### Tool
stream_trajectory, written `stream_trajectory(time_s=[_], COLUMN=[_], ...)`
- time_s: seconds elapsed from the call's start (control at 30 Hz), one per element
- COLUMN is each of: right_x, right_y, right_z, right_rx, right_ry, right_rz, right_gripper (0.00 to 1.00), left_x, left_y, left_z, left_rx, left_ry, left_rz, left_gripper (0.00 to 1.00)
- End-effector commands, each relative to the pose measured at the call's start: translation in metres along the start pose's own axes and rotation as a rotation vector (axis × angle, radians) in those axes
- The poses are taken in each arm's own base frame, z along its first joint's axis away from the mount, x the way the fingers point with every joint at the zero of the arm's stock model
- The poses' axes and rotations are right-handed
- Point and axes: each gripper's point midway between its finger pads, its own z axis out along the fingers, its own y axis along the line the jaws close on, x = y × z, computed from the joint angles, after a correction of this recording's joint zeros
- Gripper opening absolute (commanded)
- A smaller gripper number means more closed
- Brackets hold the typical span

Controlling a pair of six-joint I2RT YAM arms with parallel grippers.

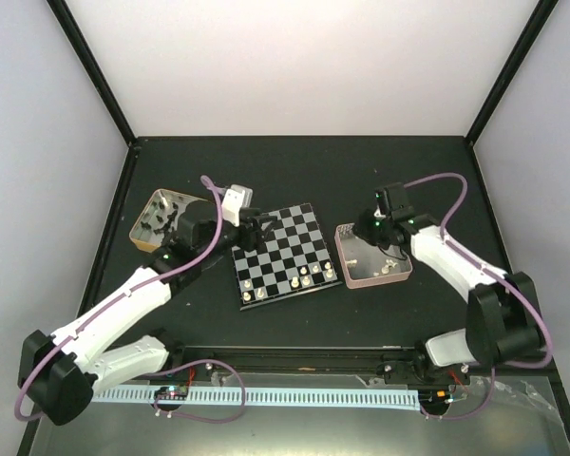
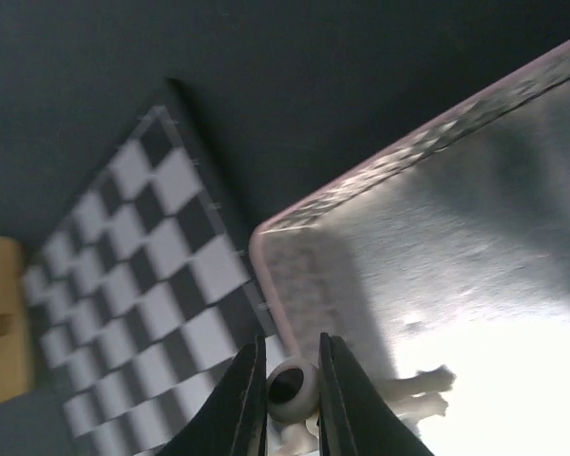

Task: Set up the chess pieces on the board
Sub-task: Pick up the chess piece from the storage box, then place the chess piece on the chessboard.

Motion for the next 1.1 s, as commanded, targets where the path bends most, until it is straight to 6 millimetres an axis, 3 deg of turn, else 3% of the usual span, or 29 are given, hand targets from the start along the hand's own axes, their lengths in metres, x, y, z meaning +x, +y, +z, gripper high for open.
stream_trajectory(time_s=[0.0, 0.3, 0.57, 0.8, 1.07], right_x=[0.001, 0.024, 0.059, 0.075, 0.08], right_y=[0.053, 0.119, 0.168, 0.185, 0.186], right_z=[-0.026, -0.059, -0.082, -0.09, -0.093], right_rx=[-0.335, -0.679, -0.838, -0.875, -0.878], right_ry=[0.015, 0.186, 0.368, 0.425, 0.429], right_rz=[0.272, 0.572, 0.66, 0.635, 0.609], right_gripper=[0.09, 0.1, 0.1, 0.1, 0.1], left_x=[-0.009, 0.028, 0.033, 0.03, 0.02], left_y=[-0.028, -0.065, -0.063, -0.056, -0.056], left_z=[0.009, 0.032, 0.045, 0.049, 0.045], left_rx=[0.083, 0.194, 0.185, 0.147, 0.14], left_ry=[-0.039, -0.069, -0.089, -0.099, -0.137], left_rz=[-0.013, -0.039, -0.152, -0.199, -0.177], left_gripper=[0.59, 0.59, 0.55, 0.36, 0.12])
